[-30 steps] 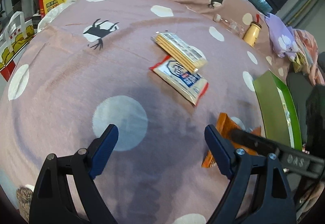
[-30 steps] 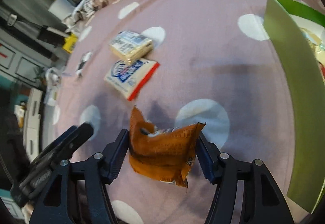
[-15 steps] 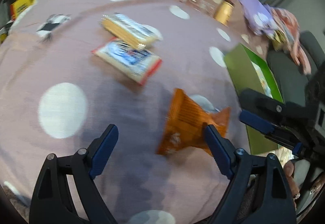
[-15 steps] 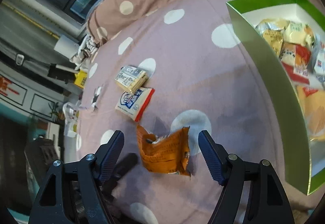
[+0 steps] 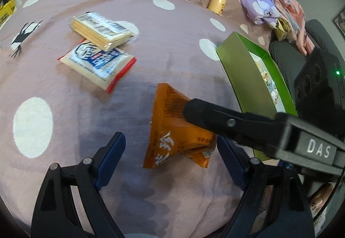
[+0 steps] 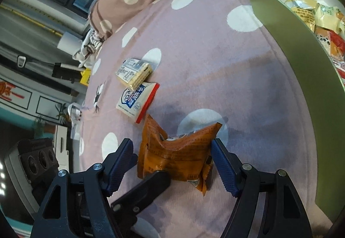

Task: Organize snacks
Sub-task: 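Carry the orange wrapper into the green-rimmed box and release it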

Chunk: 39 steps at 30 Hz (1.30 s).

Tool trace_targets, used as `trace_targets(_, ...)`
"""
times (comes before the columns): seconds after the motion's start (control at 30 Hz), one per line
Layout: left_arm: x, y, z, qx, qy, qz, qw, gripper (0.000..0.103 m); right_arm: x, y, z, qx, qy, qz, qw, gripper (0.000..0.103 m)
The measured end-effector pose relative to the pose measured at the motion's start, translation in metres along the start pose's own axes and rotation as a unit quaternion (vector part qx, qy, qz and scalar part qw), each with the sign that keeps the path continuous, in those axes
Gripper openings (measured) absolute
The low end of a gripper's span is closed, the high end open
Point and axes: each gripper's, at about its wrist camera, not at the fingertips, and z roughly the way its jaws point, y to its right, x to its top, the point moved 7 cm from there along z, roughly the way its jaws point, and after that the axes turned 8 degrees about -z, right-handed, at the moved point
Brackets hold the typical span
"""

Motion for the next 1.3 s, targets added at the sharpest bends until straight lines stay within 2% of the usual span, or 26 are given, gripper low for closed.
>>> trace_targets(0.1,0.000,0.005,0.008,0.000,-0.007,0.010,0.9999,0.081,-0.001,0.006,0.007,0.006,-0.006,0.011,1.000,0.076)
trace_targets(0.17,-0.001,0.009,0.012,-0.006,-0.013,0.015,0.9998,0.069,0.000,0.012,0.012,0.010,-0.013,0.017,1.000,0.076)
trace_targets(0.23,-0.003,0.013,0.016,-0.014,-0.019,0.017,0.9996,0.063,-0.001,0.017,0.018,0.021,-0.016,0.025,0.999,0.072)
trace_targets(0.33,-0.002,0.017,0.018,-0.010,-0.012,0.023,0.9996,0.062,0.001,0.018,0.016,0.034,-0.009,0.022,0.999,0.066)
trace_targets(0.43,-0.003,0.024,0.012,-0.015,-0.008,0.031,0.9994,0.056,0.001,0.017,0.011,0.038,0.000,0.018,0.999,0.064)
trace_targets(0.63,0.003,0.046,-0.007,-0.027,0.024,0.058,0.9976,0.056,0.009,0.007,-0.020,0.042,0.041,0.002,0.998,0.064)
trace_targets(0.93,0.012,0.085,-0.018,-0.048,0.046,0.106,0.9922,0.055,0.022,0.011,-0.064,0.035,0.095,0.005,0.995,0.064)
trace_targets(1.3,0.013,0.124,-0.002,-0.081,0.036,0.142,0.9859,0.055,0.030,0.040,-0.102,0.007,0.143,0.029,0.989,0.064)
